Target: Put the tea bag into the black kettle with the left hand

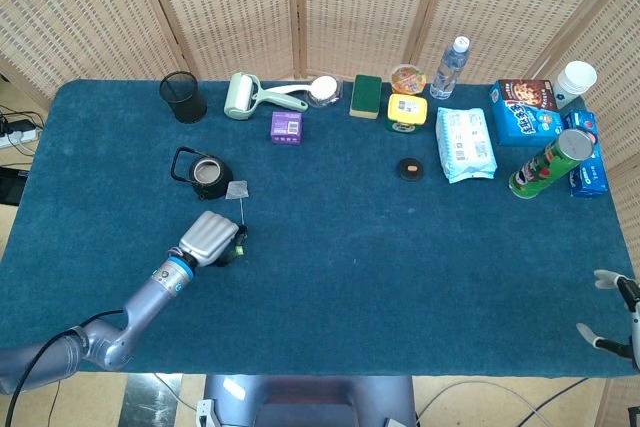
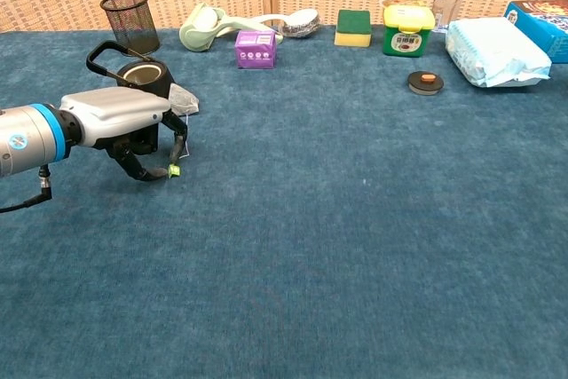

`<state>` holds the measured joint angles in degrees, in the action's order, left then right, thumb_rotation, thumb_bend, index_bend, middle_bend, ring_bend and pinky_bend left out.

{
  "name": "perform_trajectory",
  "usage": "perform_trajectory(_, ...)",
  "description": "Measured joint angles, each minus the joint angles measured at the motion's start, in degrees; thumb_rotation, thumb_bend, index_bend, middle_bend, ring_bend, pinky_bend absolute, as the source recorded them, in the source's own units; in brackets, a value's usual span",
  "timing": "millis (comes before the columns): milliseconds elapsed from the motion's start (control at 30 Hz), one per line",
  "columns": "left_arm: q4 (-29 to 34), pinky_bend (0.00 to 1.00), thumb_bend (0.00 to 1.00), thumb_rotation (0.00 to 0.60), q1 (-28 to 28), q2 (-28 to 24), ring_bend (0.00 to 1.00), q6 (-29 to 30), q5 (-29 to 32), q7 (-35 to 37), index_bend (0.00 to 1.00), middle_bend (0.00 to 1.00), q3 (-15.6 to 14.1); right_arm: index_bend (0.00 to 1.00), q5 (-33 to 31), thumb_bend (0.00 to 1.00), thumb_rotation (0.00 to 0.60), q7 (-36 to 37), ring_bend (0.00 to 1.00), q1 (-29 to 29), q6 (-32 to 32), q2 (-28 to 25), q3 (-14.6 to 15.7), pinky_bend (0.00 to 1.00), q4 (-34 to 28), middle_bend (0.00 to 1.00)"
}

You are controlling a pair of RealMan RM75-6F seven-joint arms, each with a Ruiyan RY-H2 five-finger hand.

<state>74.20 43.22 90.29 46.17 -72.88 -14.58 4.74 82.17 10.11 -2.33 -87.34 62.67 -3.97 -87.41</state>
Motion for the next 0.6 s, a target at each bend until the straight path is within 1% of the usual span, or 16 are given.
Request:
perform_trajectory(433,-1.00,0.90,0.39,0.600,0.52,0.96,0.98,-0.17,0.76,-0.25,0.50,1.00,-0.05,0.26,-0.13,0.10,0.600,0.41,0.30,-0.36,-0.08,0.20,-0.01,0.42,0.59,0.37)
perform_trajectory(600,-1.28,0.90,0.42,0.600,0.73,1.28,0.98,-0.36,1.13,-0.22,0.51,1.00,0.01,0.26,-0.26,0.10,0.600,0.56,0.30,-0.40,0.11,0.31,-0.08,0.42,0.83,0.37)
